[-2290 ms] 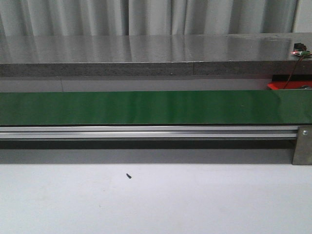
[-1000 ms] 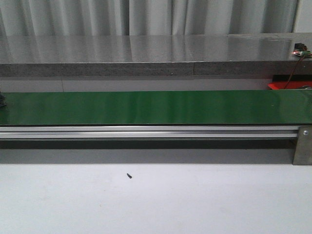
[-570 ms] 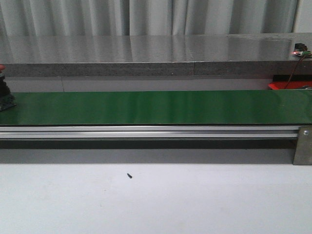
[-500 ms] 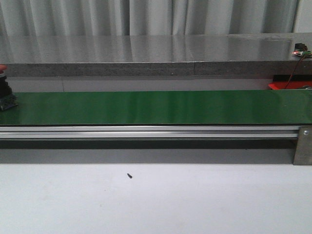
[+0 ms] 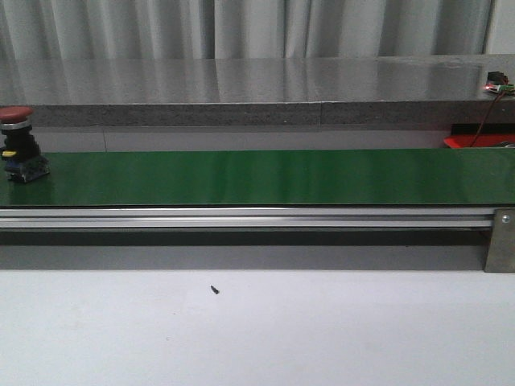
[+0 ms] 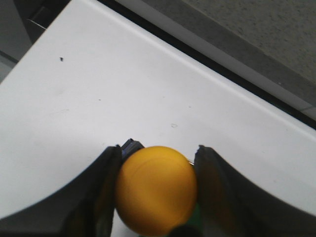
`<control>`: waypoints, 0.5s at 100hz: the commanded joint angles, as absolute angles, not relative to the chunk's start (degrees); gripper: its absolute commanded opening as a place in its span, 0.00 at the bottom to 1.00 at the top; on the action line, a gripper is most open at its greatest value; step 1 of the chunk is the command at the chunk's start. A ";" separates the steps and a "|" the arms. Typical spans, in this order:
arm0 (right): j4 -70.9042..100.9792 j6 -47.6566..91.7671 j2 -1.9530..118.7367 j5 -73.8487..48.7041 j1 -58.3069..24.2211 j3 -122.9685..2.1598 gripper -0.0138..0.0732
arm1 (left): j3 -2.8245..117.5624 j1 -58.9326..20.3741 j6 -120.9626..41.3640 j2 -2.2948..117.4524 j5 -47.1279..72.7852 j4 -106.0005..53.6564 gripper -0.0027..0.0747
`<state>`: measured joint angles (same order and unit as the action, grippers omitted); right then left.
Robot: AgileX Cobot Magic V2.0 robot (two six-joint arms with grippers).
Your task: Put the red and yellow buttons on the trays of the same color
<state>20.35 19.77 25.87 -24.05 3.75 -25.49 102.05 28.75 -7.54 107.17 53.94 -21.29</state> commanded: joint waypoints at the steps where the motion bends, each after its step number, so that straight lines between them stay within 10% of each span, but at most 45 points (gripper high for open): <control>1: 21.14 20.36 26.04 -19.97 3.72 -26.89 0.08 | 101.72 26.86 -8.08 102.49 52.11 -22.57 0.37; 50: 21.14 20.36 26.04 -20.03 3.72 -26.89 0.08 | 83.00 20.37 -9.88 95.48 43.69 -22.59 0.37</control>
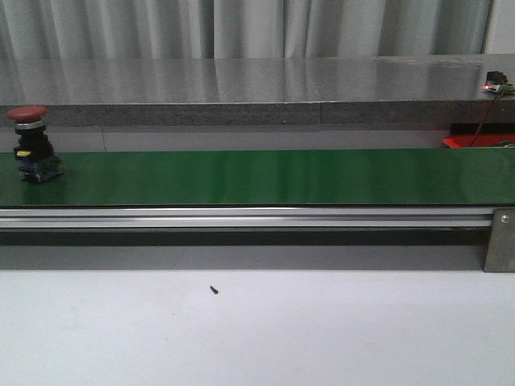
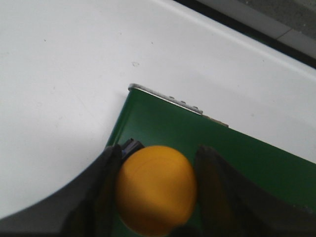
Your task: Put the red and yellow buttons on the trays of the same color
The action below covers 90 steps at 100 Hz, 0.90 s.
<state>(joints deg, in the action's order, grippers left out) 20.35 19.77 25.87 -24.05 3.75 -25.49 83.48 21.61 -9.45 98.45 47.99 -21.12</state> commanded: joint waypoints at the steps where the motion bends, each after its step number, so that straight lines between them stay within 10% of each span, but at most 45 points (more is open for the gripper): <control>1: 21.14 20.36 26.04 -20.03 3.72 -26.89 0.08 | 82.71 20.14 -9.88 95.48 43.53 -22.59 0.37; 47: 21.14 20.36 26.04 -20.09 3.72 -26.89 0.08 | 78.87 19.18 -10.11 97.95 39.56 -22.59 0.39; 74: 21.14 20.36 26.04 -20.09 3.72 -26.89 0.08 | 78.87 19.18 -11.35 97.95 40.38 -22.59 0.76; 90: 21.14 20.36 26.04 -20.09 3.72 -26.89 0.08 | 78.87 19.18 -11.45 96.95 41.57 -22.59 0.78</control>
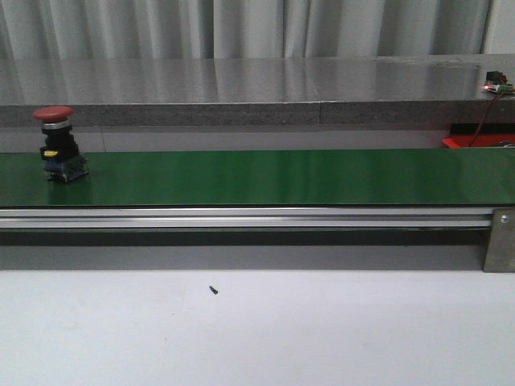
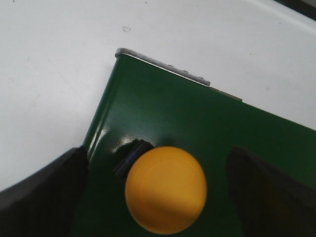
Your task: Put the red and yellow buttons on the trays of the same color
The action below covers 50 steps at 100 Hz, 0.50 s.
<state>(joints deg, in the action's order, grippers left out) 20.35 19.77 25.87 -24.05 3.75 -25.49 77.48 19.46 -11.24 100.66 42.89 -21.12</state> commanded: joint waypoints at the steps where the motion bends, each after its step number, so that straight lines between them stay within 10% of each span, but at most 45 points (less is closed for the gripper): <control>1: 21.14 20.36 26.04 -20.09 3.72 -26.89 0.08 | 78.87 19.18 -11.45 96.84 41.64 -22.59 0.78; 18: 21.14 20.36 26.04 -20.03 3.72 -26.89 0.08 | 78.87 19.05 -14.42 92.97 44.44 -22.67 0.67; 43: 21.14 20.36 26.04 -20.09 3.72 -26.89 0.08 | 78.87 14.28 -15.81 86.19 47.50 -20.05 0.01; 50: 21.14 20.36 26.04 -19.96 3.72 -26.89 0.08 | 78.35 12.21 -15.91 84.44 48.50 -19.14 0.01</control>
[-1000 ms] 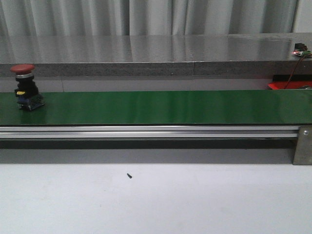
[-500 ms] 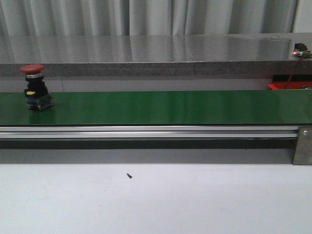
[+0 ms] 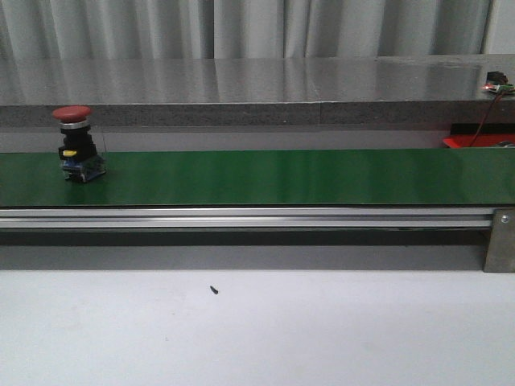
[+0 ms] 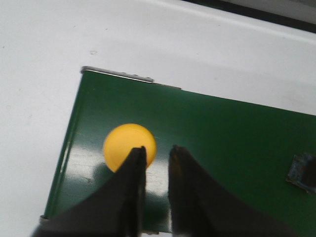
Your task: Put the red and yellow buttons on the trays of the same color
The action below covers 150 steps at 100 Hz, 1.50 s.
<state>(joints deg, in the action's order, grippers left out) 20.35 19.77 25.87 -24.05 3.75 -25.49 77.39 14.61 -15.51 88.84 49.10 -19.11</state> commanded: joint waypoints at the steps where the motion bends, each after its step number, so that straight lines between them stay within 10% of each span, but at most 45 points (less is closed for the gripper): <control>1: 21.14 20.36 26.04 -19.96 3.72 -26.89 0.08 | 78.16 11.79 -15.91 84.10 48.52 -18.90 0.01; 150: 20.36 20.78 35.62 -30.06 2.81 -36.85 0.08 | 41.78 0.89 -15.43 36.49 40.34 -17.76 0.01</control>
<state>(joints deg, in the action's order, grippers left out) 20.22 19.88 32.05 -31.46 3.44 -31.46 40.28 1.28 -15.85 36.66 44.34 -16.41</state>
